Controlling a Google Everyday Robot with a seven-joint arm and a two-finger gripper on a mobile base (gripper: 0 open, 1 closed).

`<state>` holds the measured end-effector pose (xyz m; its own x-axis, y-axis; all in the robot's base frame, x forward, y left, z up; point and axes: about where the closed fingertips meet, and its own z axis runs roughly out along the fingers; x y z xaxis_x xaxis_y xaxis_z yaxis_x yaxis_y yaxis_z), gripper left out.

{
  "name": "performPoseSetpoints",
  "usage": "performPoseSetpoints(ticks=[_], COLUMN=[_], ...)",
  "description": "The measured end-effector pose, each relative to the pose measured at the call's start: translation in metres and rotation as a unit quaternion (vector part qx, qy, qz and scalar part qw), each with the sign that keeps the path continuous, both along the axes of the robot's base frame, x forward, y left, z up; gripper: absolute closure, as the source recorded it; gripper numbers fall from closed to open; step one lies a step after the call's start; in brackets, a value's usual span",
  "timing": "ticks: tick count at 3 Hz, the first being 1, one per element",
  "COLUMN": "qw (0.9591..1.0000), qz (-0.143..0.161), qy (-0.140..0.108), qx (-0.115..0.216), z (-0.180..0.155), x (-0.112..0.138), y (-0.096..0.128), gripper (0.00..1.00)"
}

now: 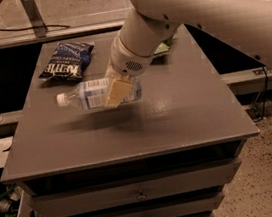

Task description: Move blue plastic bottle near blue chip bag

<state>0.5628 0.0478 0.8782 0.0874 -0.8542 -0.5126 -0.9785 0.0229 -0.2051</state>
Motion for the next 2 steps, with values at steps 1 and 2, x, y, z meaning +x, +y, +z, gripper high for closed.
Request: performPoseSetpoints(ticks=[1, 2], qw=[0.9995, 0.9974], qz=[0.011, 0.024], qy=[-0.031, -0.067], qx=[0.001, -0.01], z=[0.003, 0.002], x=[0.018, 0.049], y=[0.015, 0.028], gripper=[1.0, 1.0])
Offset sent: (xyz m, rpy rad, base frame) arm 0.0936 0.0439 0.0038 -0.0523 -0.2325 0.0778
